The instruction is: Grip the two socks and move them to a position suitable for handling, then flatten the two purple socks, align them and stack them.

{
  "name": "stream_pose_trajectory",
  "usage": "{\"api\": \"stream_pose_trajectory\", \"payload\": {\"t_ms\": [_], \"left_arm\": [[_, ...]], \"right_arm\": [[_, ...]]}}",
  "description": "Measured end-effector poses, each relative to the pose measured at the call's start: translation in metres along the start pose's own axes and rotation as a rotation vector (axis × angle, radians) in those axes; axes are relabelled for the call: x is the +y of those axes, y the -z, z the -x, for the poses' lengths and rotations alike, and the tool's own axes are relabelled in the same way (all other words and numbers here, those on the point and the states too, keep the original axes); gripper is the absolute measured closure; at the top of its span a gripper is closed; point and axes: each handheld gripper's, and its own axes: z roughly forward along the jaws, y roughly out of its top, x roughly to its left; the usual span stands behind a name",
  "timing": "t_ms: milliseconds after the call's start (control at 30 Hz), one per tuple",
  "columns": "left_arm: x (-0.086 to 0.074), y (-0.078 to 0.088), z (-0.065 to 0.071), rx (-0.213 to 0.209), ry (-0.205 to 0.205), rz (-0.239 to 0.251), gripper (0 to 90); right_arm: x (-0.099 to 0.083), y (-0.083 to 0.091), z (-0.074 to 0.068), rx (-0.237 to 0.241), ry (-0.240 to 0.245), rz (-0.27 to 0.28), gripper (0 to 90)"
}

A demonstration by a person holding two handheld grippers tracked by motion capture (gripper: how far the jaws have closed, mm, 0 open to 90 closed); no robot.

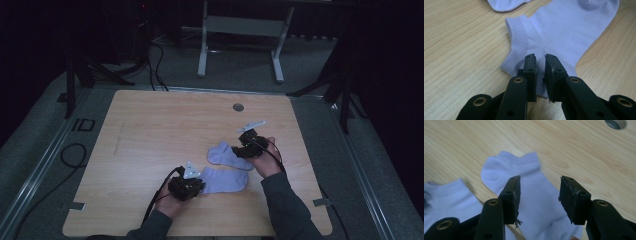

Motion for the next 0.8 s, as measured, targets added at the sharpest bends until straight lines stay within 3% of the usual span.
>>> {"api": "stream_pose_trajectory", "payload": {"t_ms": [133,400,433,533,800], "left_arm": [[0.000,0.000,0.000,0.001,-0.001,-0.001,79.1],[0.000,0.000,0.000,-0.001,0.001,0.000,79.0],[0.000,0.000,0.000,-0.001,0.001,0.000,78.9],[0.000,0.000,0.000,0.001,-0.003,-0.002,78.4],[0.000,0.000,0.000,-0.001,-0.003,-0.001,78.4]], "right_arm": [[0.006,-0.010,-0.006,0.029,0.052,0.006,50.2],[0.011,-0.027,-0.008,0.076,0.099,-0.003,50.8],[0.011,-0.027,-0.008,0.076,0.099,-0.003,50.8],[0.011,-0.037,-0.013,0.087,0.158,-0.019,50.2],[0.013,-0.056,-0.022,0.110,0.211,-0.043,47.8]]}}
